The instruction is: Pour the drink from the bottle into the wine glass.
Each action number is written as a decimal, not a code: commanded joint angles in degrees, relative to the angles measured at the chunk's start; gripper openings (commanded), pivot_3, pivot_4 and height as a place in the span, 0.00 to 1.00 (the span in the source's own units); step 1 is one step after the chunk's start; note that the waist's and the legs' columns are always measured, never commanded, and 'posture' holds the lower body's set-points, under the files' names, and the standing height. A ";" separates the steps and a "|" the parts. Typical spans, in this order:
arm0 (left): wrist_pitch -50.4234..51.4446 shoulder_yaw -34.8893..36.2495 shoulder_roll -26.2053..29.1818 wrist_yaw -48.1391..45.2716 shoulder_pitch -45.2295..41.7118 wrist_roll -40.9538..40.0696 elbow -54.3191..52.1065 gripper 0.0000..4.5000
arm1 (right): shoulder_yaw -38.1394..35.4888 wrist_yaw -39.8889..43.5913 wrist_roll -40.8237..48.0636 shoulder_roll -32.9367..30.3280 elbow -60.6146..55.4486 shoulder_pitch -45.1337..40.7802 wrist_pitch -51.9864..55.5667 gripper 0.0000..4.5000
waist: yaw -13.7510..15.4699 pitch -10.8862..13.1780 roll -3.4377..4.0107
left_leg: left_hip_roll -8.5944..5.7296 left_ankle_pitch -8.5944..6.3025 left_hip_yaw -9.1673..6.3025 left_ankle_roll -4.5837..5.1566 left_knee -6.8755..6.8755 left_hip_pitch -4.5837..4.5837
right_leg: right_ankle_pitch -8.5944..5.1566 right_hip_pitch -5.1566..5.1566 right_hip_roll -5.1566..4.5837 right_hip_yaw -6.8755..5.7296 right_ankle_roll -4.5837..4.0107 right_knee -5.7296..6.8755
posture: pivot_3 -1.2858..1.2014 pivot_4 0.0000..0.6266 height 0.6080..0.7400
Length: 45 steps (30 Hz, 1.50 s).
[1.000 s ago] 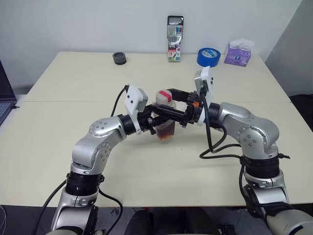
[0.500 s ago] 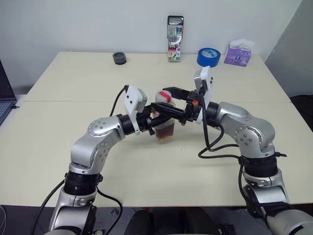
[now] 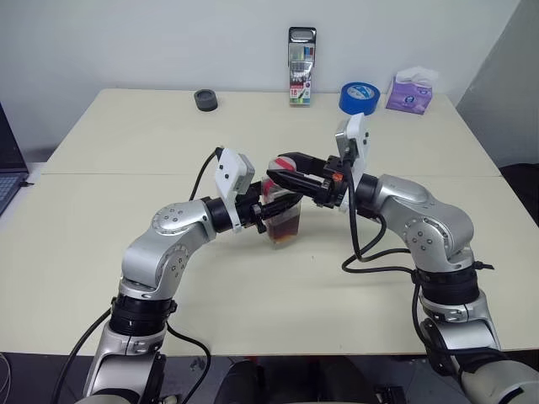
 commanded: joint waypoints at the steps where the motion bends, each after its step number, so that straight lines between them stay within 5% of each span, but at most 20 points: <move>1: -0.92 -0.01 1.05 -2.14 0.06 -1.66 -4.53 0.40 | -0.01 5.39 1.23 -1.60 0.43 -2.56 -1.46 0.43 | 0.00 0.00 0.00 | 0.00 0.00 0.00 0.00 0.00 0.00 | 0.00 0.00 0.00 0.00 0.00 0.00 | 0.52 0.24 1.00; 8: 3.32 1.08 6.20 -8.74 0.41 -10.12 -12.72 0.40 | 7.18 37.14 1.74 -7.29 16.42 -17.69 -4.49 0.43 | -0.22 0.05 0.06 | 0.00 0.00 0.02 0.02 -0.03 0.03 | 0.00 0.02 0.01 0.00 0.00 -0.03 | 0.52 0.24 1.00; 14: 4.66 1.76 7.19 -9.14 -1.44 -12.41 -13.22 0.40 | 8.90 46.08 -4.99 -5.34 32.71 -26.09 -12.72 0.43 | -0.04 0.05 0.07 | 0.01 0.00 -0.03 0.04 0.00 0.15 | 0.00 0.14 0.02 -0.04 0.00 -0.03 | 0.52 0.24 1.00; 16: 3.97 1.72 6.87 -8.83 -1.49 -11.36 -12.27 0.40 | 7.46 46.39 -5.21 -7.32 33.18 -26.10 -11.73 0.59 | 0.14 0.05 0.07 | 0.01 0.00 -0.03 0.03 0.01 0.12 | 0.00 0.14 0.00 -0.04 0.00 -0.06 | 0.52 0.24 1.00; 22: 1.24 0.92 5.35 -6.89 -0.49 -8.22 -10.10 0.40 | 2.02 39.53 -1.02 -14.99 17.73 -16.93 -1.70 0.99 | 0.67 0.05 0.06 | 0.00 -0.01 -0.31 0.01 0.77 -0.80 | 0.00 -0.29 -0.07 -0.34 0.00 -0.04 | 0.52 0.24 1.00; 27: -1.47 0.46 4.41 -5.35 0.55 -5.64 -8.51 0.40 | -4.27 24.00 4.39 -15.04 -2.10 -6.34 7.52 0.99 | 0.19 0.10 0.15 | -0.01 -0.01 -0.27 0.01 0.80 -0.90 | 0.02 -0.46 -0.09 -0.27 0.02 0.11 | 0.52 0.24 1.00; 32: -3.58 -0.30 2.95 -5.30 -0.93 -3.90 -5.45 0.40 | -8.03 4.62 7.41 -6.55 -14.60 -0.76 12.78 0.99 | -0.02 0.10 0.15 | -0.01 -0.01 -0.25 0.02 0.81 -0.66 | 0.01 -0.49 0.00 -0.16 0.01 0.71 | 0.52 0.24 1.00; 45: -6.14 -1.29 1.67 -7.75 -4.86 -2.23 0.01 0.40 | -5.64 -6.77 7.71 -2.72 -17.70 0.90 11.77 0.99 | 0.09 0.10 0.15 | -0.05 0.05 -0.26 0.08 0.91 -0.64 | 0.03 -0.48 0.00 -0.16 -0.03 0.82 | 0.52 0.24 1.00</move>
